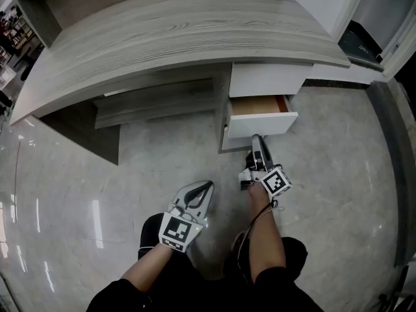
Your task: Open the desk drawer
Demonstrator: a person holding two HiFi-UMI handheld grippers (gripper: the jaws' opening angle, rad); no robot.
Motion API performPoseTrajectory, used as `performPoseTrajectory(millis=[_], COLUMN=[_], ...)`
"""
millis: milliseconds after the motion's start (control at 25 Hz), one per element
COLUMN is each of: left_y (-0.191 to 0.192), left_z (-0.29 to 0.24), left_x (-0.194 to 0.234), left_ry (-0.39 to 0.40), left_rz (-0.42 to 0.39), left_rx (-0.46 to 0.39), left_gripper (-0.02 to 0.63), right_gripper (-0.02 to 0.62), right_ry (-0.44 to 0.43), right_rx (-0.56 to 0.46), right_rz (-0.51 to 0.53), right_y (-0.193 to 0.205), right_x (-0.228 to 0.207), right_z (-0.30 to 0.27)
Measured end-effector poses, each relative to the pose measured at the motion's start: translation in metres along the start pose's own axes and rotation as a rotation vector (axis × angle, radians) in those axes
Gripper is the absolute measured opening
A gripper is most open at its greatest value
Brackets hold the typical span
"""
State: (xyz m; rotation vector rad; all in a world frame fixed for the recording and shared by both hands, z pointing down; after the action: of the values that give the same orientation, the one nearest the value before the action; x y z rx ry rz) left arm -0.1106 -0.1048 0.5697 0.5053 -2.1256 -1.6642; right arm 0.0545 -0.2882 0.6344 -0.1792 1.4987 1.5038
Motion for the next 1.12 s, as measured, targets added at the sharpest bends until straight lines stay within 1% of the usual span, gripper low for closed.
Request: performPoseTrajectory(millis=[120,200,240,320,440,520,760,920,1000,1120], left_y=[0.0,0.0,0.0,0.001,0.001,0.0,0.001,0.001,-0.001,-0.012], left_z=[0.002,0.002,0.002,0.003,0.004,0.005,0.01,0.012,0.014,0.014], left_x=[-0.001,-0.001,-0.002,-0.004,-0.003,-0.004,-0.008,-0.008,-0.006,-0.002], left_ry=[0.005,0.007,0.008,0.012,0.014,0.01,0.014,0.012,0.007,0.003], left_rz=[0.002,0.003,0.004,0.006,0.005,0.007,0.006,-0.004,-0.028,-0.087], left_rx=[-0.002,-0.004,-0.005,-0.006,-0.008,-0.015,-0.014,-0.018,-0.017,-0.02], left_gripper=[0.005,0.005,0.005,0.005,0.005,0.005,0.005,0.005,0.005,0.005], right_gripper=[0.073,0.048,0.026,0.008,0.008,0.006,0.006,0.006,0.006,0.006], right_ry=[0.004,0.014,0.022,0.018,-0.004,0.0,0.006,0.005,0.022,0.051], right_rx=[-0.001,-0.001,0.0,-0.008,-0.019,-0.014,0.038,0.099,0.149,0.249], right_rz=[-0.002,0.008,0.017,0.035,0.068,0.087,0.139,0.248,0.345,0.532], right_y=[0.001,0.001,0.001,-0.003,-0.013,-0.015,-0.009,-0.013,-0.014,-0.013], right_x=[0.001,0.0,0.0,0.004,0.014,0.018,0.028,0.04,0.048,0.064], right_z=[0.003,0.004,0.006,0.007,0.002,0.002,0.009,0.009,0.009,0.009])
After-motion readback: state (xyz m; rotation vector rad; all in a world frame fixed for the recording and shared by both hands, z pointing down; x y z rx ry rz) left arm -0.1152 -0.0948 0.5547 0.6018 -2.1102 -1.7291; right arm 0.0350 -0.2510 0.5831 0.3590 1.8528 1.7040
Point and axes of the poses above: the fingertips, and each gripper's own axes: z backward along the fingers, x to its left, y out of its underside, the point moved 4 cm from there along z, backward along the fingers, and after that the axes turned 5 degrees about z, right-handed, at the moved point
